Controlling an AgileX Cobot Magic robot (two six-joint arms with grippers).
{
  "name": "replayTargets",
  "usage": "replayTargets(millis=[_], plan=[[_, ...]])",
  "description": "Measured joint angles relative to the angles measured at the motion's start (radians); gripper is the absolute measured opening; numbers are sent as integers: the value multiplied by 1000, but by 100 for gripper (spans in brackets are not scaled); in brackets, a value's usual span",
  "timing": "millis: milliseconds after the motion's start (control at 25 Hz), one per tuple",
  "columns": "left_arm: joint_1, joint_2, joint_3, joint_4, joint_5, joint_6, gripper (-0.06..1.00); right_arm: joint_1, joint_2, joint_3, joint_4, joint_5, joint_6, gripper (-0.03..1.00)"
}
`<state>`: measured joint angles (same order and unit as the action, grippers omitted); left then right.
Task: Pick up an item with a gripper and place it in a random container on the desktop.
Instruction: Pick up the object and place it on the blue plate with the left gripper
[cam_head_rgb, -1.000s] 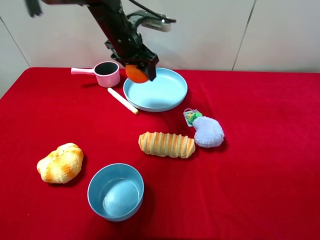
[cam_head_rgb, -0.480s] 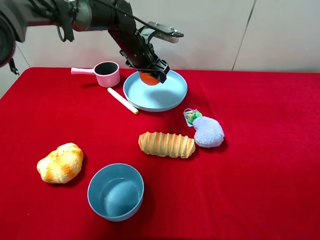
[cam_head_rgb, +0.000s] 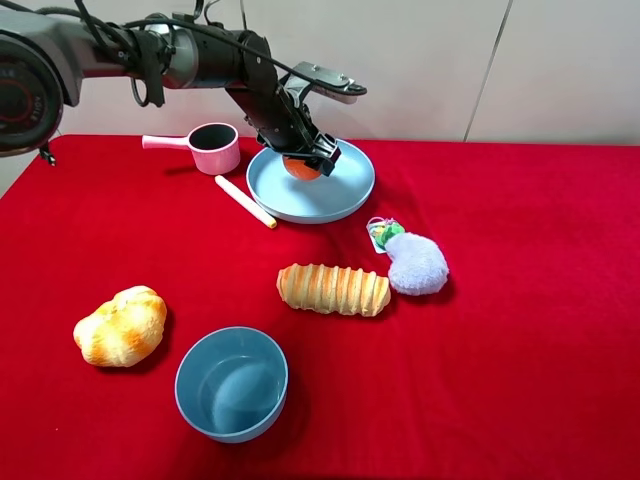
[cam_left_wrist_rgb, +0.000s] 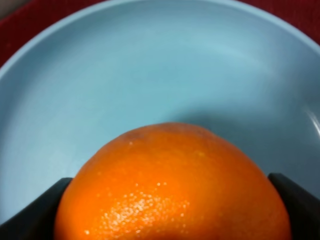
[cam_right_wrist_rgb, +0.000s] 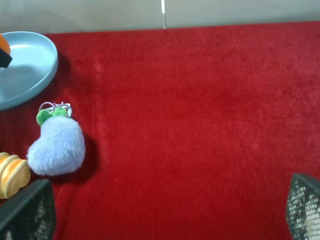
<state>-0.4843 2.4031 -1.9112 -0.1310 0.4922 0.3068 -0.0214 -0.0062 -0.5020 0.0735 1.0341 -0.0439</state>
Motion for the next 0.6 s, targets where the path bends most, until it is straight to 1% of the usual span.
replayTargets(millis=[520, 600], plan=[[0, 8, 1, 0, 5, 0, 72, 0, 0, 0, 0, 0, 0, 69], [0, 8, 1, 0, 9, 0, 78, 0, 0, 0, 0, 0, 0, 69]])
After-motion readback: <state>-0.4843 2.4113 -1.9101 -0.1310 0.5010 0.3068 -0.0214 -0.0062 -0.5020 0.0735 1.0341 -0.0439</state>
